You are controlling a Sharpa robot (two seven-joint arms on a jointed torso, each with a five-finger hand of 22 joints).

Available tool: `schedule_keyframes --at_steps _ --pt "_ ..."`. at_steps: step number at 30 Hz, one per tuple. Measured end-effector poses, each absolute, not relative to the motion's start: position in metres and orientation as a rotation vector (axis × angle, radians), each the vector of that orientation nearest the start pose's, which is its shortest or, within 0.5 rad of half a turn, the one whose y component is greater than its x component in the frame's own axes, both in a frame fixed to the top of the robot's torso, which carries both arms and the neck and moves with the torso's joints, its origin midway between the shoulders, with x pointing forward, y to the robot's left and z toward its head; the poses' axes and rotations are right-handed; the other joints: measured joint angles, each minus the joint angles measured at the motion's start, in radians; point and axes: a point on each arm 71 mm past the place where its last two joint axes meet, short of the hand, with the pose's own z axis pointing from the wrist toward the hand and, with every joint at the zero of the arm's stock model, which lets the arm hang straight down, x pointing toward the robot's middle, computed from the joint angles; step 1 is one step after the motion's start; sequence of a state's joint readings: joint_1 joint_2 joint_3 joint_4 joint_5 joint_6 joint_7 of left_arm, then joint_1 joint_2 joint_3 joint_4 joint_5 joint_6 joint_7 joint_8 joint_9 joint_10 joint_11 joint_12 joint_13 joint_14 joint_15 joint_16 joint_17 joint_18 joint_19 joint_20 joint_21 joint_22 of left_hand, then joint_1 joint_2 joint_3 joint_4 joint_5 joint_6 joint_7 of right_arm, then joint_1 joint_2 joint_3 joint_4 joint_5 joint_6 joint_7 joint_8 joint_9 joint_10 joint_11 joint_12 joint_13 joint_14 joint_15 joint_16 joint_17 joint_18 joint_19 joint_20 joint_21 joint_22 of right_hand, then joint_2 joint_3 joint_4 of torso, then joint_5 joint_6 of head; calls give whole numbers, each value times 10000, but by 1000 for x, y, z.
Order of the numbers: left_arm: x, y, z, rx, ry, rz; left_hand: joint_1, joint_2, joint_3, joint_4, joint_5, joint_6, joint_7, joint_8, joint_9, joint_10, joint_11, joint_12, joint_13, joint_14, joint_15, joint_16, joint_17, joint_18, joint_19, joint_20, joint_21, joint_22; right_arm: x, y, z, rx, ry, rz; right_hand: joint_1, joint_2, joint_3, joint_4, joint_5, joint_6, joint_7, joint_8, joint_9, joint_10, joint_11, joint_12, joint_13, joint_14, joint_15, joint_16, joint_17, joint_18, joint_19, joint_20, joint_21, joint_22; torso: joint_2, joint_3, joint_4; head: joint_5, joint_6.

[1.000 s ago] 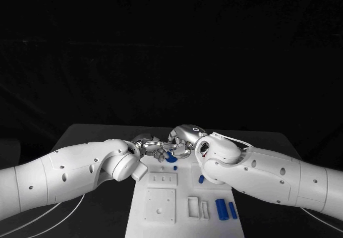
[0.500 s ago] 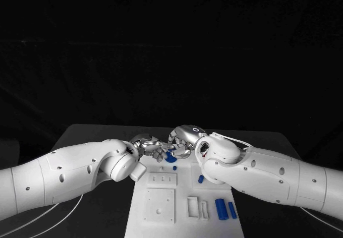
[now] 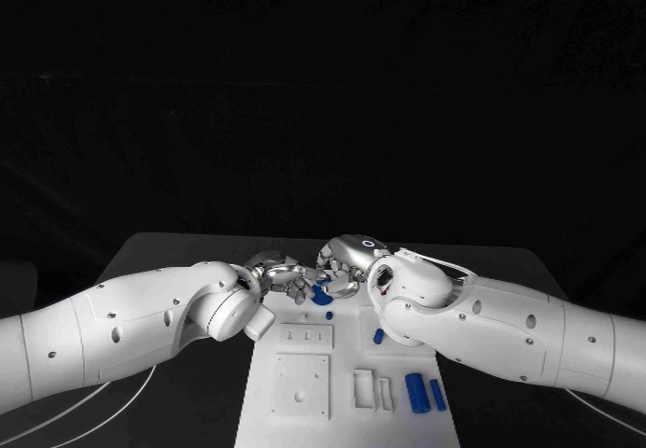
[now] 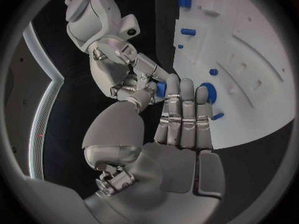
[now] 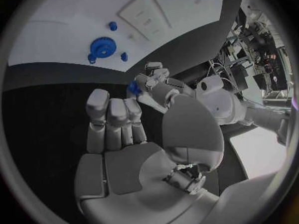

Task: Assemble the parts on the task board

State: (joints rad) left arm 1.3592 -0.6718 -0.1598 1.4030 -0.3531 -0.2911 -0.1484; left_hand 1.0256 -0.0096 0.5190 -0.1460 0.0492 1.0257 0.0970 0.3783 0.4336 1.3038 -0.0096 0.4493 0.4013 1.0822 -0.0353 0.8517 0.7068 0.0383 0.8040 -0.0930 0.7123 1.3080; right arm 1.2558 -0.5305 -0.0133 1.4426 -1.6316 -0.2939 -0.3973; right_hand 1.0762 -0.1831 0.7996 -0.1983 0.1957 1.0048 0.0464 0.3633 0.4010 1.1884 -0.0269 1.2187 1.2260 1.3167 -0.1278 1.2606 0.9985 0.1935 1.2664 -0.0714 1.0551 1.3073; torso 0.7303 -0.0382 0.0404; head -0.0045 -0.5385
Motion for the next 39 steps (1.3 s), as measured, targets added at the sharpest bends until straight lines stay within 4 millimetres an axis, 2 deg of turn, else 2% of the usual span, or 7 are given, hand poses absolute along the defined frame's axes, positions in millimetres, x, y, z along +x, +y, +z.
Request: schedule_keyframes --at_steps 7,12,24,26,30,32,39 --pt "518 159 -177 -8263 19389 -10584 -2 -2 207 -208 1 89 65 177 8 276 -124 194 121 152 -150 342 9 0 157 -35 197 -1 501 -73 -148 -2304 15762 5496 40 -11 -3 -3 -1 0 0 56 1 0 0 0 -1 -1 1 0 0 0 0 0 0 8 2 5 -2 7 -5" --pt "518 159 -177 -8178 19381 -10550 -92 31 339 -342 368 140 116 296 8 419 -230 470 297 260 -259 751 51 1 309 -88 446 -2 501 -73 -148 -2319 15784 5494 41 -10 -4 -4 58 0 0 59 2 0 0 0 -1 -1 2 0 0 0 0 0 0 8 2 12 -9 10 -13" --pt "518 159 -178 -8051 19413 -10407 -379 81 443 -440 427 155 131 474 8 556 -375 1120 708 361 -505 1483 23 0 452 -125 933 -3 501 -72 -151 -2294 15853 5508 24 -24 -65 53 213 1 -1 62 6 0 0 0 -2 -3 3 0 -11 1 0 1 0 7 3 16 -9 20 -23" --pt "518 159 -178 -8030 19415 -10390 -393 68 507 -473 488 154 131 475 8 539 -394 1179 733 361 -505 1551 -9 -107 452 -125 1004 -3 501 -73 -151 -2278 15860 5507 -41 -85 -120 107 215 1 -1 63 7 0 0 0 -3 -3 4 -33 -11 3 0 1 0 6 3 16 -8 22 -29" --pt "518 160 -178 -7996 19403 -10358 -407 55 529 -486 591 155 129 478 8 534 -401 1230 755 327 -539 1597 -45 -109 451 -125 1007 -3 501 -75 -152 -2226 15879 5472 -414 -397 -331 412 252 144 -39 114 11 0 0 -110 -95 -3 4 -41 -21 87 39 34 -1 6 4 16 -8 35 -42" --pt "518 160 -178 -7984 19391 -10346 -439 48 572 -514 683 176 109 478 9 534 -402 1237 770 326 -539 1633 -75 -109 451 -124 1071 -4 502 -77 -153 -2196 15891 5460 -561 -544 -440 577 238 195 -32 134 232 -61 -16 -193 -158 -2 4 -42 -25 90 75 29 -1 6 5 16 -9 41 -44" --pt "520 162 -177 -7930 19342 -10279 -543 8 649 -591 1300 181 100 388 156 445 -369 1346 800 288 -574 1753 -190 -109 451 -124 1162 -4 504 -83 -155 -2037 15953 5375 -845 -819 -737 1007 96 256 228 24 265 -394 37 -525 -425 -3 4 -86 -52 99 91 16 -7 5 5 12 -14 48 -58"
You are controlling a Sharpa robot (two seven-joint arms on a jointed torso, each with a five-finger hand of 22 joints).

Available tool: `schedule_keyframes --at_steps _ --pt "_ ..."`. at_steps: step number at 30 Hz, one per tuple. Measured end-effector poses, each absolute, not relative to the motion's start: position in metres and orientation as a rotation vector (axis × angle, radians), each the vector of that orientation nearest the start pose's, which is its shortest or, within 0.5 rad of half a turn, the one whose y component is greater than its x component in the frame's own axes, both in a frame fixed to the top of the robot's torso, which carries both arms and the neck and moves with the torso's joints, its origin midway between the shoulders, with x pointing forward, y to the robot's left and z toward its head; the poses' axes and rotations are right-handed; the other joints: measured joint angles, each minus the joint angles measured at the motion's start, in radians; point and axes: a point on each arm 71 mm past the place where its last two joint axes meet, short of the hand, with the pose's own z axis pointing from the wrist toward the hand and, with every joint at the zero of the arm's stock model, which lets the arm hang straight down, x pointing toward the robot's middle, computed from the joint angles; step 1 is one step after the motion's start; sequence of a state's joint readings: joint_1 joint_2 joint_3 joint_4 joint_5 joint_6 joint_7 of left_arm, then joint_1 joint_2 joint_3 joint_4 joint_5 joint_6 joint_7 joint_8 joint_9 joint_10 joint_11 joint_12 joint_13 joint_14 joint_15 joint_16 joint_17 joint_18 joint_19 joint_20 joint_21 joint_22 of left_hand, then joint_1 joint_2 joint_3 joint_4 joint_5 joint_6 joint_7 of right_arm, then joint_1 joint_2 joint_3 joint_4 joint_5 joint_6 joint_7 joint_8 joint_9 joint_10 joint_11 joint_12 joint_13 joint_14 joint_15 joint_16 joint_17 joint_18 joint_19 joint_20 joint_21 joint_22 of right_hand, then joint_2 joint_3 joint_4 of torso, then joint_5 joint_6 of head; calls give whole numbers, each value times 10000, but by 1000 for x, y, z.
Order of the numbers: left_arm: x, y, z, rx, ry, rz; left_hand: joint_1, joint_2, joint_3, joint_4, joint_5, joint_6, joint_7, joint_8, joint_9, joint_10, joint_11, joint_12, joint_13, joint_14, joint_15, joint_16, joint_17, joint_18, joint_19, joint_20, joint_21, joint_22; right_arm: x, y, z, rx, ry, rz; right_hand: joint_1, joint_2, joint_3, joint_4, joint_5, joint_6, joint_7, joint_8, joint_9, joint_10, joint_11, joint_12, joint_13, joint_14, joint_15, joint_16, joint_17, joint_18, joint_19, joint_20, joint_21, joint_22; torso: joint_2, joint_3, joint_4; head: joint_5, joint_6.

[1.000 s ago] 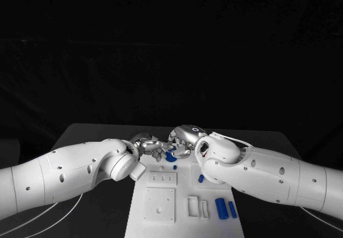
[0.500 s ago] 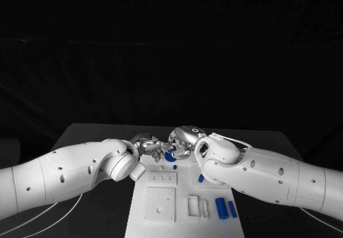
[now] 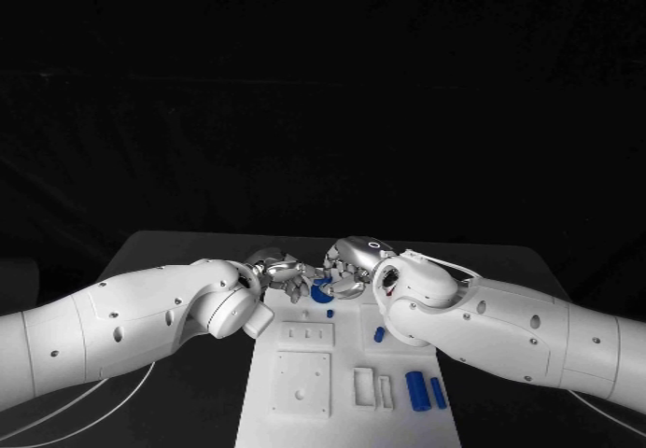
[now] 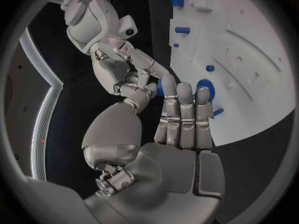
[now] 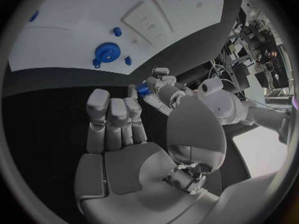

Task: Assemble the parts on the task board

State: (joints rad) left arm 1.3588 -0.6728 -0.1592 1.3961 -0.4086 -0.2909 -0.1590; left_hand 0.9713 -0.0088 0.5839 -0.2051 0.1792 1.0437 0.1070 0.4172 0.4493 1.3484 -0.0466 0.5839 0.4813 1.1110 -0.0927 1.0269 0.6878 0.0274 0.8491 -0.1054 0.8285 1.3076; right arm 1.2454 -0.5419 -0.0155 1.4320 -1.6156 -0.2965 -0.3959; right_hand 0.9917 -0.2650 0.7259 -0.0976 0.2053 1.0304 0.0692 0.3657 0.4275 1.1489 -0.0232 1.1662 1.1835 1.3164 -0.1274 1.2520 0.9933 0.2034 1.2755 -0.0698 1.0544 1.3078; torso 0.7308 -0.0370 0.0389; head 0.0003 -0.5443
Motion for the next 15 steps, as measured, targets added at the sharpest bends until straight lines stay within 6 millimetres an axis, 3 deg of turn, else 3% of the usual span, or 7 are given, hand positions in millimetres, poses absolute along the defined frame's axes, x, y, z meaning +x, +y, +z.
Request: schedule_keyframes --at_steps 15 --pt "520 163 -177 -7784 19370 -10212 -28 -14 47 -48 57 -12 -25 -80 144 -1 1 0 8 -2 1 38 -39 8 -24 -23 0 -1 507 -89 -157 -1832 16005 5284 76 -76 -151 150 -48 -40 69 -60 -35 -182 2 -136 -122 -1 1 -55 -10 1 -2 2 -52 -2 0 -1 12 -9 10"
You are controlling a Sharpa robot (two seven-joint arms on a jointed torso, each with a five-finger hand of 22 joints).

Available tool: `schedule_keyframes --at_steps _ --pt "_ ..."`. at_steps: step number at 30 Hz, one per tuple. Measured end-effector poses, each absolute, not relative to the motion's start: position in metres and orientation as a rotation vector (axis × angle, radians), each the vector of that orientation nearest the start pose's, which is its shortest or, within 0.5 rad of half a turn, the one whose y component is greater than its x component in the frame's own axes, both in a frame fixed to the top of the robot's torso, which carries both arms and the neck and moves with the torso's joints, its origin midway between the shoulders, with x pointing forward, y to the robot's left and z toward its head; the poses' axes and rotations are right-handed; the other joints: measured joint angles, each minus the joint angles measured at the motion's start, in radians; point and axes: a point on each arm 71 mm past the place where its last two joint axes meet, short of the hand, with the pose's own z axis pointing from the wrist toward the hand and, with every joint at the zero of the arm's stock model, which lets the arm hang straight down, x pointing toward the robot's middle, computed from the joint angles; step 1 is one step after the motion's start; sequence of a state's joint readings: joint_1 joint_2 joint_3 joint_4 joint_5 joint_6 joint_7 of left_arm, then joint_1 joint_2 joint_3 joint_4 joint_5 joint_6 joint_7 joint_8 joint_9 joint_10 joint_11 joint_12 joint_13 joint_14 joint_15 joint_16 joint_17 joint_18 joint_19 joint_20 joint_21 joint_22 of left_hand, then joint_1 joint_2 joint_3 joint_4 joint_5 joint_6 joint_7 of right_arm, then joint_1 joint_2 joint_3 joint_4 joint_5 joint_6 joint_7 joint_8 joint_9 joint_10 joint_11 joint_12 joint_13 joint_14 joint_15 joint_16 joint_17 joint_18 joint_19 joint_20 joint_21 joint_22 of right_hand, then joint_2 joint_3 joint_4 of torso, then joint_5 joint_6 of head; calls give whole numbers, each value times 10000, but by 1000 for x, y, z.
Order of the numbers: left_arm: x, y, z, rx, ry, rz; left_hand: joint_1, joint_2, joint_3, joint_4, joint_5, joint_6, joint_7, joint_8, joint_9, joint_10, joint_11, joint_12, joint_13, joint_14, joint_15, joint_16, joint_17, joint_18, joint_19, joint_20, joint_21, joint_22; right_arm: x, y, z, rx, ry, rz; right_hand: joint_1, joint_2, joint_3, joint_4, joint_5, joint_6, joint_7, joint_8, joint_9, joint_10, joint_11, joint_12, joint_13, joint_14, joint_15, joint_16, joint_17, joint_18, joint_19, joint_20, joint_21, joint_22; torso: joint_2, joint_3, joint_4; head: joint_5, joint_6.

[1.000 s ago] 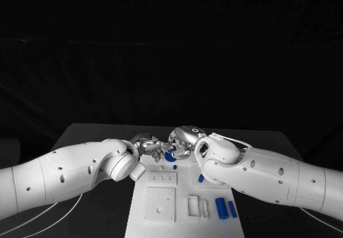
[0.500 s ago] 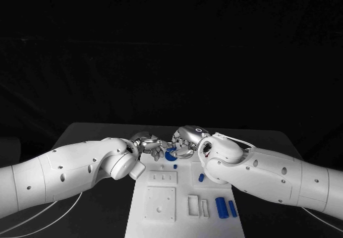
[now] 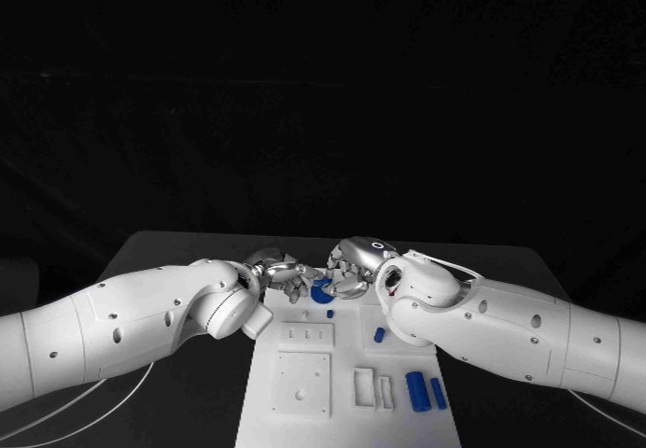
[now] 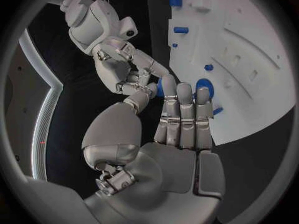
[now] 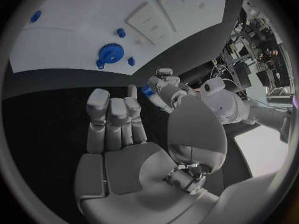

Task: Assemble the parts on the task board

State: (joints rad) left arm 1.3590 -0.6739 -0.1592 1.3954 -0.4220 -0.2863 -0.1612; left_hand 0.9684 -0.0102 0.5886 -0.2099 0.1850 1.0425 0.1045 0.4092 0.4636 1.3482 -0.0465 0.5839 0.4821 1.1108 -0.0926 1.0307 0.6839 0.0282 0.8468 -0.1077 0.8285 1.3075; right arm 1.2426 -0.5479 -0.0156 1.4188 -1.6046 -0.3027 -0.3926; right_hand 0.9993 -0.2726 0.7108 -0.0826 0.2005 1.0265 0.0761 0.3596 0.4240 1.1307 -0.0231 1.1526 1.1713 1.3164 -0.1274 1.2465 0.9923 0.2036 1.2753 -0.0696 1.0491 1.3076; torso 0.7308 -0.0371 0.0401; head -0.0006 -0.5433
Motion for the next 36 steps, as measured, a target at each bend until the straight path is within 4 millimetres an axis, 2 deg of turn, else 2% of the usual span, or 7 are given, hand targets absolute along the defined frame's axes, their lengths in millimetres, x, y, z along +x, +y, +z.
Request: schedule_keyframes --at_steps 2,3,9,16,20,31,36 --pt "520 163 -177 -7660 19370 -10176 1 1 20 -20 0 -3 -4 -17 3 -1 0 0 0 0 0 0 -7 1 0 0 4 0 508 -93 -158 -1797 16021 5234 0 0 -42 14 0 -15 15 0 0 0 0 0 0 0 0 0 0 -1 -4 -3 0 0 0 0 1 1 1" --pt "520 163 -176 -7552 19366 -10136 1 1 20 -21 1 -4 -6 -35 287 -1 0 28 -1 0 1 0 -18 2 0 0 39 0 509 -98 -159 -1753 16035 5165 1 0 -57 -1 1 -32 32 0 0 -1 0 0 0 0 0 0 -3 0 -22 -19 0 0 -1 0 1 6 1" --pt "521 168 -175 -6863 19260 -9755 117 -114 -6 -223 0 -7 -13 -38 288 0 -2 117 19 1 1 110 -75 4 1 1 113 0 514 -129 -161 -1429 16051 4686 40 -39 -118 5 1 -47 47 -38 -9 -9 8 -36 -11 -12 12 -52 -10 0 -41 -33 -46 0 -6 -6 1 43 -20" --pt "519 171 -175 -5888 19213 -9110 214 -243 -52 -364 -80 139 -88 -95 287 239 -241 366 99 263 -232 436 -147 18 253 -43 405 -1 518 -173 -161 -890 15926 4180 79 -78 -180 68 242 -47 47 -37 -9 -34 34 -36 -24 -14 14 -95 -23 0 -43 -31 -48 -1 -6 1 -12 84 -81" --pt "516 171 -177 -5568 19325 -8780 156 -321 -52 -364 -81 206 -156 -71 287 327 -329 623 200 381 -339 704 -137 20 350 -82 562 -1 521 -188 -159 -571 15845 4075 119 -118 -209 96 295 -47 47 -37 -9 -33 34 -36 -33 -16 15 -102 -33 0 -54 -19 -85 -2 -6 7 -12 108 -128" --pt "505 172 -195 -4644 19831 -7642 142 -443 -53 -364 314 311 -261 -105 287 473 -471 1311 457 564 -489 1397 -123 21 525 -155 1104 -1 531 -209 -155 192 15630 4011 119 -118 -250 137 552 -47 47 -37 -8 -31 34 -75 -44 -16 16 -101 -33 0 -55 -18 -85 -2 -17 46 8 170 -274" --pt "503 170 -204 -4376 19930 -7151 125 -594 -54 -363 445 462 -410 -298 286 869 -544 2356 1069 784 -733 2158 91 21 846 -228 1635 -1 533 -212 -151 377 15532 4093 159 -158 -250 137 669 -46 46 -37 -8 -30 35 -75 -44 -17 16 -100 -33 0 -55 -17 -85 -2 -31 68 13 198 -383"
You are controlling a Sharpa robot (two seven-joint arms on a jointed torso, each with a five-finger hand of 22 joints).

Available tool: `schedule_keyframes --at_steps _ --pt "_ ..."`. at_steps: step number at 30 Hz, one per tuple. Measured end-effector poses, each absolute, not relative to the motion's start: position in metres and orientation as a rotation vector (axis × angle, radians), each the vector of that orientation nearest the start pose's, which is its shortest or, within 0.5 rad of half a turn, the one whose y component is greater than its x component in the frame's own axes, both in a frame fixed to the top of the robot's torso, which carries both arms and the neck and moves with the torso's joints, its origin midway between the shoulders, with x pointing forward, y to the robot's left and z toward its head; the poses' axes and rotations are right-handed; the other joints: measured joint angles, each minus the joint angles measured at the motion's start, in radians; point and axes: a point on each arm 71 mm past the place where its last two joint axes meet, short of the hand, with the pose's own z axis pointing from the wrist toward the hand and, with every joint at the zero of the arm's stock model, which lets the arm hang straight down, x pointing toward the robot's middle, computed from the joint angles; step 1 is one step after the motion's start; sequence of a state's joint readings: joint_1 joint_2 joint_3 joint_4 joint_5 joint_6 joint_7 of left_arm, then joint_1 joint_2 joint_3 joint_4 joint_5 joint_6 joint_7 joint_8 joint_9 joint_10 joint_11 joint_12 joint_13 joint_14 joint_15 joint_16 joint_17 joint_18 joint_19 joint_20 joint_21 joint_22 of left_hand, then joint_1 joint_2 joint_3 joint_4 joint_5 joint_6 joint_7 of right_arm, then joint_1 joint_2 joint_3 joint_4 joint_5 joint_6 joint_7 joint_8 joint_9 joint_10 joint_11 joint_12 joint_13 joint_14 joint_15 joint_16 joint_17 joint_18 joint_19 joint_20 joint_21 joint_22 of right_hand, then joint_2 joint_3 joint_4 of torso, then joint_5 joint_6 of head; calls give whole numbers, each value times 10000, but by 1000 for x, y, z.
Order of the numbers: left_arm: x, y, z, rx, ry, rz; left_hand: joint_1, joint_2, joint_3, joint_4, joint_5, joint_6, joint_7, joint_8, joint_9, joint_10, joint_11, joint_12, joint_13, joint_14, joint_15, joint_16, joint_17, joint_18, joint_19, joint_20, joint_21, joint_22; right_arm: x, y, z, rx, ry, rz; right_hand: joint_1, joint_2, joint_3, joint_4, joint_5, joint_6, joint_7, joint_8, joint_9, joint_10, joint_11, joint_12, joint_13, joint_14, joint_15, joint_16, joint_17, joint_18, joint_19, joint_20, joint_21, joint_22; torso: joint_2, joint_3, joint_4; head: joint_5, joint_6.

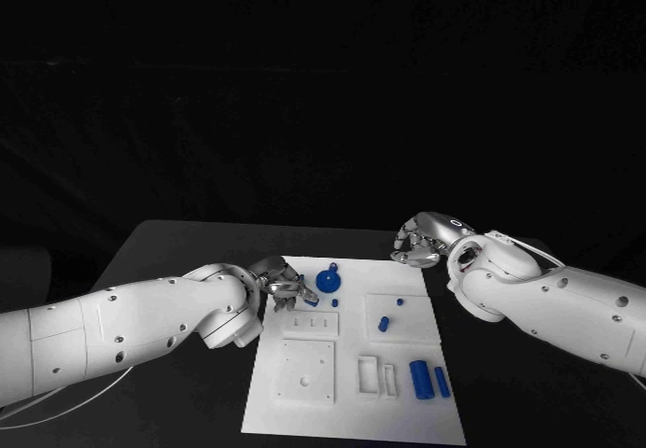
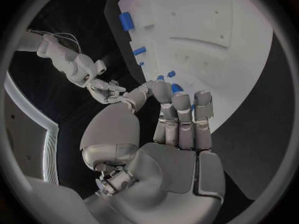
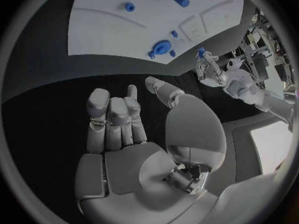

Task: Assemble the parts on the task board

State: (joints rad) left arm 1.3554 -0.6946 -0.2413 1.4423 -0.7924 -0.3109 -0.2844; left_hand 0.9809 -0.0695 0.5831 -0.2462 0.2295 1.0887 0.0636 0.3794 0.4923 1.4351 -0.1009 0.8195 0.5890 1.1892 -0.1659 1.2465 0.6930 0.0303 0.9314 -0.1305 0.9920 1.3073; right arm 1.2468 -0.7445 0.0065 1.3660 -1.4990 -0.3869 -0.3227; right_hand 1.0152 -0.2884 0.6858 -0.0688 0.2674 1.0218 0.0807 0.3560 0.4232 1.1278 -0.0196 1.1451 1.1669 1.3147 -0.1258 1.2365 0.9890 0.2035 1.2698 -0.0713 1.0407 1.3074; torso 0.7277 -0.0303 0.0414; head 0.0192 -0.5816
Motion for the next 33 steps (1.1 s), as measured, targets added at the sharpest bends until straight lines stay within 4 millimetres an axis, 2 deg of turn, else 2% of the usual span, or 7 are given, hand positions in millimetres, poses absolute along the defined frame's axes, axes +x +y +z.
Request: schedule_keyframes --at_steps 2,9,13,15,18,25,33 --pt "503 169 -206 -4365 19893 -7029 -7 -6 3 3 37 32 -29 -94 0 16 -19 330 262 37 -37 213 47 0 7 -7 174 0 534 -212 -150 430 15504 4136 0 0 0 0 53 0 0 0 0 0 0 0 0 0 0 0 0 1 0 0 0 0 -3 12 0 15 -44" --pt "501 169 -216 -4336 19823 -6668 -7 -6 3 83 193 49 -19 -166 0 -27 -91 1139 950 53 -59 718 90 -1 233 -88 653 -1 534 -214 -148 540 15465 4204 0 0 -27 27 193 1 -1 -38 0 1 0 0 1 0 0 -25 1 0 0 1 -1 0 -2 6 -12 33 -142" --pt "500 167 -219 -4202 19769 -6541 -7 -7 -9 95 358 51 -18 -202 0 -28 -92 1298 1097 57 -66 817 76 13 288 -74 768 1 534 -214 -147 575 15440 4238 0 0 -27 27 252 1 -1 -38 1 2 0 0 1 -1 0 -33 1 1 0 1 -1 0 1 -2 -19 23 -185" --pt "501 166 -220 -4143 19752 -6485 -7 -7 -11 97 387 52 -18 -203 0 -29 -92 1363 1149 58 -66 864 65 166 322 -107 806 5 534 -214 -147 583 15429 4252 0 0 -27 27 273 1 -2 -38 1 2 0 0 1 -1 0 -33 1 0 0 1 -1 0 1 -2 -19 22 -197" --pt "500 165 -223 -4034 19758 -6383 -21 -20 -15 100 387 52 -18 -207 0 -29 -92 1363 1176 59 -67 864 64 165 322 -106 806 7 534 -214 -147 592 15427 4269 0 0 -27 27 291 2 -2 -38 1 2 0 0 1 -1 0 -33 1 1 -1 1 -1 0 2 -6 -19 11 -231" --pt "499 164 -235 -3885 19865 -6106 -90 -87 -27 112 724 63 -28 -123 1 -30 -92 1602 1328 61 -70 1049 65 164 397 -140 959 6 534 -213 -146 600 15427 4299 0 0 -54 54 353 3 -4 -38 -8 3 1 0 -7 -1 1 -33 1 1 -1 2 -1 0 3 -5 -19 10 -305" --pt "498 162 -242 -3680 19918 -5940 -117 -100 -34 119 744 68 -31 -120 2 -31 -92 1722 1390 63 -72 1127 44 163 395 -140 1037 6 534 -213 -146 603 15427 4315 0 0 -83 83 435 16 -16 -38 -8 19 16 0 -7 -1 1 -32 1 0 0 3 -1 -1 6 -2 -27 -9 -362"
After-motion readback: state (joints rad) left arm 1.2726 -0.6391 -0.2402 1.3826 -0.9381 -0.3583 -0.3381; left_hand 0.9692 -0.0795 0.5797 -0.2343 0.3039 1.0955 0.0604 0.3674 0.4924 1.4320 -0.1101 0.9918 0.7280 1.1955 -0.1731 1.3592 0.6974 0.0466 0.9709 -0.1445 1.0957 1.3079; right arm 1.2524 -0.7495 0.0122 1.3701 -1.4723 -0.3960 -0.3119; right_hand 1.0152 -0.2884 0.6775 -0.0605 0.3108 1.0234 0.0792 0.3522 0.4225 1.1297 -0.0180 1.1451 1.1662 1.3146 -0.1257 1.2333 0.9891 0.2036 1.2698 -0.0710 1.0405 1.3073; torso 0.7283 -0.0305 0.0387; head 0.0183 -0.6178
